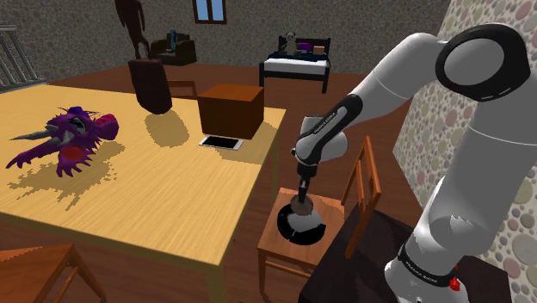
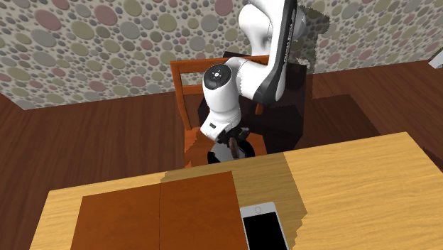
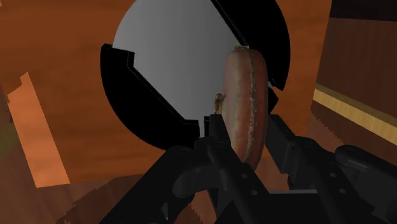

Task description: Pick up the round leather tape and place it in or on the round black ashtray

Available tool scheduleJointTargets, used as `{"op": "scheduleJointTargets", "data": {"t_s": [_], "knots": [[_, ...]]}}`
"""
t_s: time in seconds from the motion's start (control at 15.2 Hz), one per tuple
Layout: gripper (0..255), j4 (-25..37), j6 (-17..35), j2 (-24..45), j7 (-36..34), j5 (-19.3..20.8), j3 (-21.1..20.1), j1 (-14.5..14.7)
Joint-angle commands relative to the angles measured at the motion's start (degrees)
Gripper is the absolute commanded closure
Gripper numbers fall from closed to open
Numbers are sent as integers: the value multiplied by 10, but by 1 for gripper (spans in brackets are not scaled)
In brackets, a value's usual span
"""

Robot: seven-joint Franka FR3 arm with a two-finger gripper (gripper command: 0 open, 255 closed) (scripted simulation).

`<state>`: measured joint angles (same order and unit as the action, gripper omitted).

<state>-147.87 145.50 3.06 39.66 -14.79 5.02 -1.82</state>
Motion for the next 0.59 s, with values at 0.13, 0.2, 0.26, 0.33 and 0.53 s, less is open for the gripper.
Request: {"op": "scheduleJointTargets", "data": {"t_s": [0.13, 0.2, 0.26, 0.33, 0.53], "knots": [[255, 2, 30, 32, 11, -18, -6, 2], [255, 2, 38, 41, 16, -23, -7, 2], [255, 3, 45, 49, 21, -29, -8, 2], [255, 4, 53, 58, 25, -34, -10, 1], [255, 7, 75, 85, 40, -50, -16, -1]]}}
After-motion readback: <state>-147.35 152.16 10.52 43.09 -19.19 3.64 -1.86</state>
